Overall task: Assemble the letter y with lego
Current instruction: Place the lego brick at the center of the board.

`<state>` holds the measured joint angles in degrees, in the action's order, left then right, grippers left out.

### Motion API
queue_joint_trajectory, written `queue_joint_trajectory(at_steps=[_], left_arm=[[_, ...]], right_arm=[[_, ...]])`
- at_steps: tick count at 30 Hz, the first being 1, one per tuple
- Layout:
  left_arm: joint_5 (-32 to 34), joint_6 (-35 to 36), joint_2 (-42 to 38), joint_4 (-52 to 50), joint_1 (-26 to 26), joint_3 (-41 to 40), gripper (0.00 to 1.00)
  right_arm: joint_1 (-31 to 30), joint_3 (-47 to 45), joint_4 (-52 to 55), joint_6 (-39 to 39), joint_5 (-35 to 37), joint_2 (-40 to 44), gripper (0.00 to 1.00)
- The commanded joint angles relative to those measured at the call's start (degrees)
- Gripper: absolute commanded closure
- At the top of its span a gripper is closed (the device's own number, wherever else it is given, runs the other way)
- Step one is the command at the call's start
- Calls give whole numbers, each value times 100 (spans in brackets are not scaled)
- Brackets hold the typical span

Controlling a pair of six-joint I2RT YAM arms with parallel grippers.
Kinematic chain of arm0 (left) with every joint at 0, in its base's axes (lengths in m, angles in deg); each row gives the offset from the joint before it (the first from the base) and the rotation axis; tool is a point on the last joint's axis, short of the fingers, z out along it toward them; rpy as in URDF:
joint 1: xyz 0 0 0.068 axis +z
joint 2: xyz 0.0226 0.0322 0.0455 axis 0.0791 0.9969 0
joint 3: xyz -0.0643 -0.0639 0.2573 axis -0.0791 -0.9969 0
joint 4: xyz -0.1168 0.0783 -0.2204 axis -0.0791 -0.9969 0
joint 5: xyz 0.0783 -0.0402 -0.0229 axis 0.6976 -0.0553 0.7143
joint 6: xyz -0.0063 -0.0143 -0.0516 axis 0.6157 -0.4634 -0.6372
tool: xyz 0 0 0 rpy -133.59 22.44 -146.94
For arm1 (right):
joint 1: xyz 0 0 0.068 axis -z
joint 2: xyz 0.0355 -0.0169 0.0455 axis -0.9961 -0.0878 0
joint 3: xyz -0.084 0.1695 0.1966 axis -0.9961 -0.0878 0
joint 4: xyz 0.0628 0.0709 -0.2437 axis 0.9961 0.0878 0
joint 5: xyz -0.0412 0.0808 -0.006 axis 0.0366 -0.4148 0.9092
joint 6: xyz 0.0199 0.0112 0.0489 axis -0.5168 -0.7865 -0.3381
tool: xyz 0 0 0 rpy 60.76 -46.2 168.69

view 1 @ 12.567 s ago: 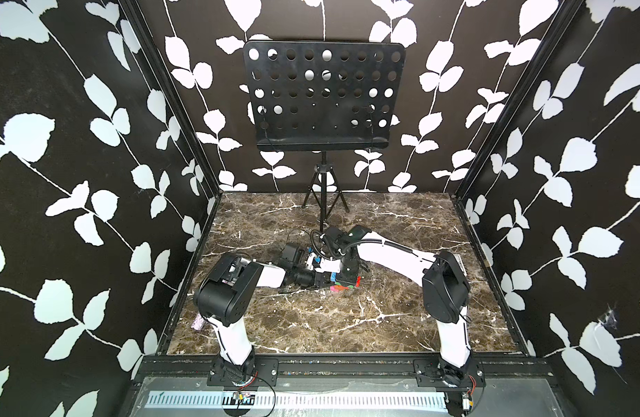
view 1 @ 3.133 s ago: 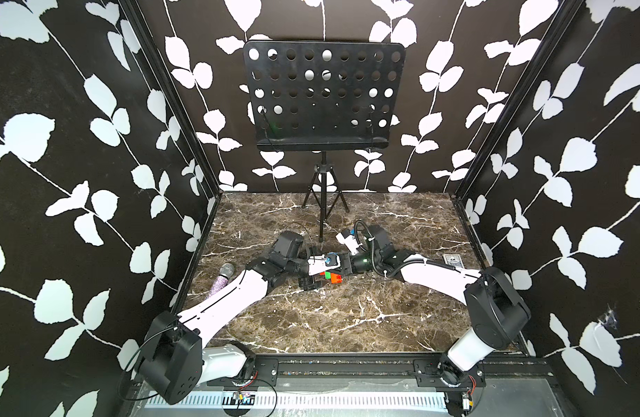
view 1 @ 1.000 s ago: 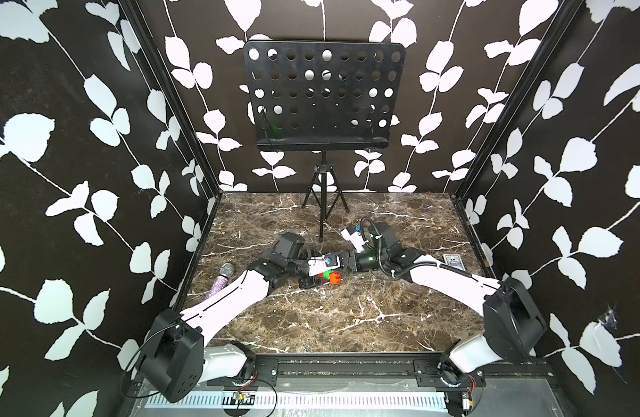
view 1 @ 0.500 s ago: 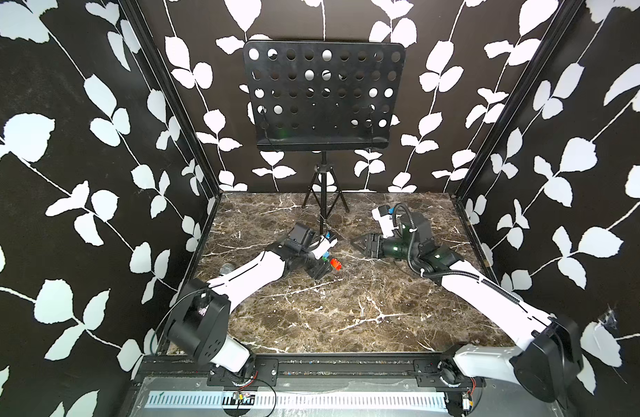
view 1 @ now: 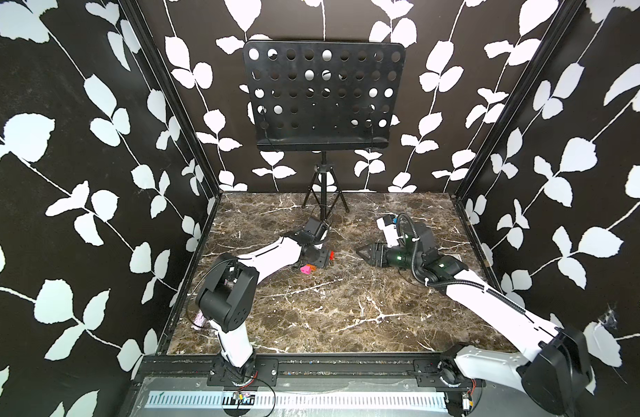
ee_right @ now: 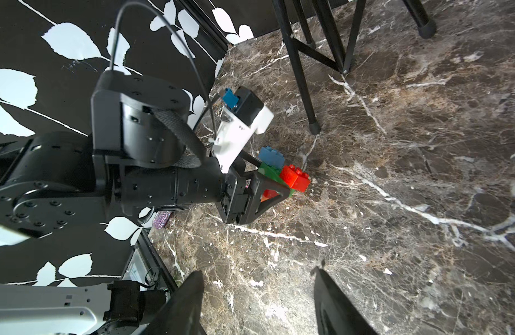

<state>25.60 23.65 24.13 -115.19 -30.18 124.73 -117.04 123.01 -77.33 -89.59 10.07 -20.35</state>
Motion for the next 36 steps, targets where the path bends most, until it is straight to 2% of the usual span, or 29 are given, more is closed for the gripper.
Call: queue_joint_trajectory(at_steps=[1, 13, 18, 23, 25, 26, 28, 30, 31, 32, 36], left_arm=[[207, -453, 55, -326, -41, 160, 41], [238, -900, 506, -622, -48, 318, 38], [226, -946, 630, -784, -52, 440, 25], [327, -863, 582, -825, -51, 520, 21], [378, -799, 526, -893, -45, 575, 12], [384, -741, 467, -914, -52, 585, 2], [425, -589, 314, -954, -45, 603, 1], [433, -359, 65, -956, -22, 594, 1], [421, -227, -78, -948, -11, 584, 1], [408, -108, -256, -930, 34, 545, 1], [299, 112, -924, -845, 458, 279, 1]], right_arm=[[29, -83, -50, 90, 88, 127, 41], [35, -136, 65, 164, 54, 136, 41], [43, -136, 99, 185, 50, 117, 41], [70, -145, 129, 218, 95, 136, 40], [111, -149, 137, 243, 134, 127, 40], [150, -137, 153, 266, 162, 128, 39], [244, -105, 221, 374, 287, 137, 39], [414, -95, 241, 507, 409, 119, 33], [512, -88, 245, 573, 480, 103, 23], [641, -96, 260, 655, 618, 80, 1], [1276, -157, 278, 1041, 1136, -116, 1]])
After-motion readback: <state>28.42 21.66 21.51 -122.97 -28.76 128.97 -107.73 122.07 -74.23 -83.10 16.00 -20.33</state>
